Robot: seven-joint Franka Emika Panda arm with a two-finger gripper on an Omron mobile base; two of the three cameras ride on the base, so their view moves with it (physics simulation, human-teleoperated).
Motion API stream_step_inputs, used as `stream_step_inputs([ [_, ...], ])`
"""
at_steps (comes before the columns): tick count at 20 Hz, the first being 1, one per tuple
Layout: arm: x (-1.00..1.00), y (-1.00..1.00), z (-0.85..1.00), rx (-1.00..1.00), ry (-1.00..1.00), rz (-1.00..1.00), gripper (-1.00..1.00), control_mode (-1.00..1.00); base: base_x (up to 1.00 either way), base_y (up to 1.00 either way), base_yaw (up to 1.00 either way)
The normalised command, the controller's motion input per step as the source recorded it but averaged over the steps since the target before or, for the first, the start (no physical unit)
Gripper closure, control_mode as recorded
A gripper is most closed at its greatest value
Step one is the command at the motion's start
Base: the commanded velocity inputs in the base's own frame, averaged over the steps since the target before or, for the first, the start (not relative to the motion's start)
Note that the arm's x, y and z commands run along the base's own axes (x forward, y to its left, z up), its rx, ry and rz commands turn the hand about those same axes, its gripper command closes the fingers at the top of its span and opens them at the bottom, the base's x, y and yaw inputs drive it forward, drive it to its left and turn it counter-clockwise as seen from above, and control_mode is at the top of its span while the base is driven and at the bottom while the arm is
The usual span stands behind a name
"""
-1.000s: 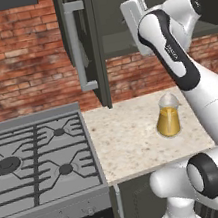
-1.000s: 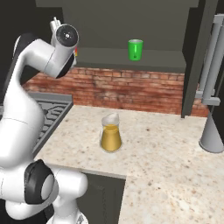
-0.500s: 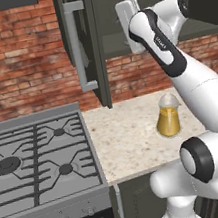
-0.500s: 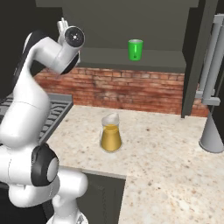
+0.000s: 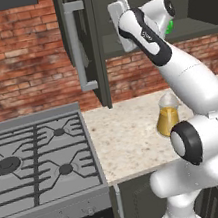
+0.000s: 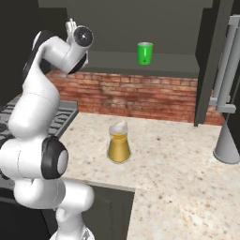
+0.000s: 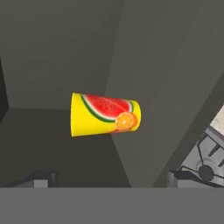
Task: There is a tray on the dining counter. Grab the cup, mug, and pitcher and place them on the tray. The pitcher may be placed next to the tray if it cannot fit the tray.
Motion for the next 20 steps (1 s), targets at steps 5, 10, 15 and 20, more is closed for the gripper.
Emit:
stream_step_inputs([
  [5,0.37,0.01,0.00,0.00,0.08,0.00,-1.00,-1.00,0.00,0.00,0.00],
  [10,0.36,0.12,0.00,0.00,0.04,0.00,-1.00,-1.00,0.00,0.00,0.00],
  [15,0.37,0.19,0.00,0.00,0.02,0.00,-1.00,-1.00,0.00,0.00,0.00],
  [20,0.39,0.11,0.00,0.00,0.00,0.00,-1.00,-1.00,0.00,0.00,0.00],
])
